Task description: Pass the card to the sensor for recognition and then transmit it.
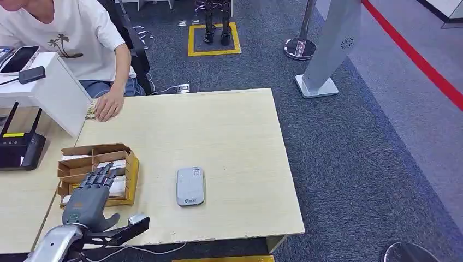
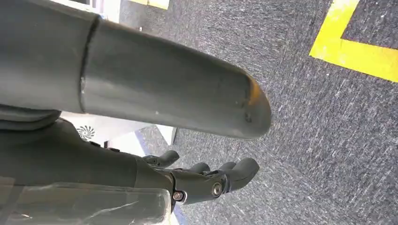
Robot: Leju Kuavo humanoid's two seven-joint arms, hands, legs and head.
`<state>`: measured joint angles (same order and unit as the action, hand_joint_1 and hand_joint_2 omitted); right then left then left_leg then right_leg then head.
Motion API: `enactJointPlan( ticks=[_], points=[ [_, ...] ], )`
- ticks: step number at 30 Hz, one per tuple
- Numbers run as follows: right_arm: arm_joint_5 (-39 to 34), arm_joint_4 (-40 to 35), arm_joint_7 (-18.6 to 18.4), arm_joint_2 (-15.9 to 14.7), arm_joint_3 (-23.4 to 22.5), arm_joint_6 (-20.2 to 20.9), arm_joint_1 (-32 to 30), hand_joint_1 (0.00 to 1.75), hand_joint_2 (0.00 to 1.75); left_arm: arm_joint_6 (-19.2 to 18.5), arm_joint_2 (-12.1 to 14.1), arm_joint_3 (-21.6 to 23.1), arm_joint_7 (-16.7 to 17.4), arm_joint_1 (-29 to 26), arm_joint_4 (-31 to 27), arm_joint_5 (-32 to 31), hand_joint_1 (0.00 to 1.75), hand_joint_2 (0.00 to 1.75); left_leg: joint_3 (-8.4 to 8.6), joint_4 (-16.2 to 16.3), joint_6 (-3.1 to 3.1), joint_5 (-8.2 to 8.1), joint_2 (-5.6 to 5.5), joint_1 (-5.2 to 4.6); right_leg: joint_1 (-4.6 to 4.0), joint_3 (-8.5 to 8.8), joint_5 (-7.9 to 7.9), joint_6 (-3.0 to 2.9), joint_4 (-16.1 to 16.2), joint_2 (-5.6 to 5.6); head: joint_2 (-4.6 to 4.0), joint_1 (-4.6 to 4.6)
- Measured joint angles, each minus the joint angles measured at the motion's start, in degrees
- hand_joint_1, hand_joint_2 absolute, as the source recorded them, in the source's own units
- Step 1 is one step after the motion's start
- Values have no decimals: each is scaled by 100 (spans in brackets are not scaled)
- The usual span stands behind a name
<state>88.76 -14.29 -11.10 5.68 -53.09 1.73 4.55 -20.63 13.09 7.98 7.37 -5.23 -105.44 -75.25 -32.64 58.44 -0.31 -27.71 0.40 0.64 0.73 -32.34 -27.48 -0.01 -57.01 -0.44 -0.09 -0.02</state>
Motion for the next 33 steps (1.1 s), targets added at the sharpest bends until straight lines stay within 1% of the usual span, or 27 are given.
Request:
enactJointPlan(
  ticks=[3, 6, 8, 10, 19, 24, 31, 33],
  points=[
    [0, 0, -4, -2, -2, 0, -1, 0, 0, -7, 13, 0, 11, -20, -9, 0, 0, 175, 0, 0, 0, 0, 0, 0, 0, 0, 0, 0, 0, 0, 0, 0],
    [0, 2, -9, -4, -4, 20, -6, 0, 0, -61, 129, -46, 48, -241, -162, -4, 0, 175, 0, 0, 0, 0, -1, 0, 0, 0, -2, -1, 0, 0, 0, 0],
    [2, 0, -6, -4, -4, 11, -9, 0, 0, -122, 140, -301, 140, -422, -306, -124, 0, 175, 0, 0, 0, 0, -2, 0, 0, 0, -2, -1, 0, -2, 0, 0],
    [2, 0, -4, -7, -4, 4, -9, 0, 0, -210, 140, -559, 129, -427, -308, -304, 0, 175, 1, 0, 0, 2, -2, 0, 0, 1, -1, -1, 0, -2, 0, 0],
    [2, 2, -7, -7, -4, 9, -8, 0, 0, -192, 135, -713, 83, -419, -308, -372, 0, 175, 0, 0, -1, 1, -2, 0, 0, -1, -1, -1, 0, -1, 0, 0],
    [2, 2, -4, -7, -4, 15, -3, 0, 0, -65, -5, -741, -79, -228, -275, -520, 0, 175, 1, 0, -1, 2, -3, 0, 0, 2, -1, -1, 0, -3, 0, 0],
    [2, 2, -4, -7, -4, 15, -5, 0, 0, -35, -120, -761, -103, -142, -232, -553, 0, 175, 2, 0, -2, 2, -2, 0, 0, 0, 0, 0, 0, -1, 0, 0],
    [2, 2, -4, -7, -4, 13, -4, 0, 0, 9, -158, -761, -166, -91, -203, -570, 0, 175, 1, 0, -2, 2, -3, 0, 0, -1, 0, -1, 0, -2, 0, 0]
  ],
)
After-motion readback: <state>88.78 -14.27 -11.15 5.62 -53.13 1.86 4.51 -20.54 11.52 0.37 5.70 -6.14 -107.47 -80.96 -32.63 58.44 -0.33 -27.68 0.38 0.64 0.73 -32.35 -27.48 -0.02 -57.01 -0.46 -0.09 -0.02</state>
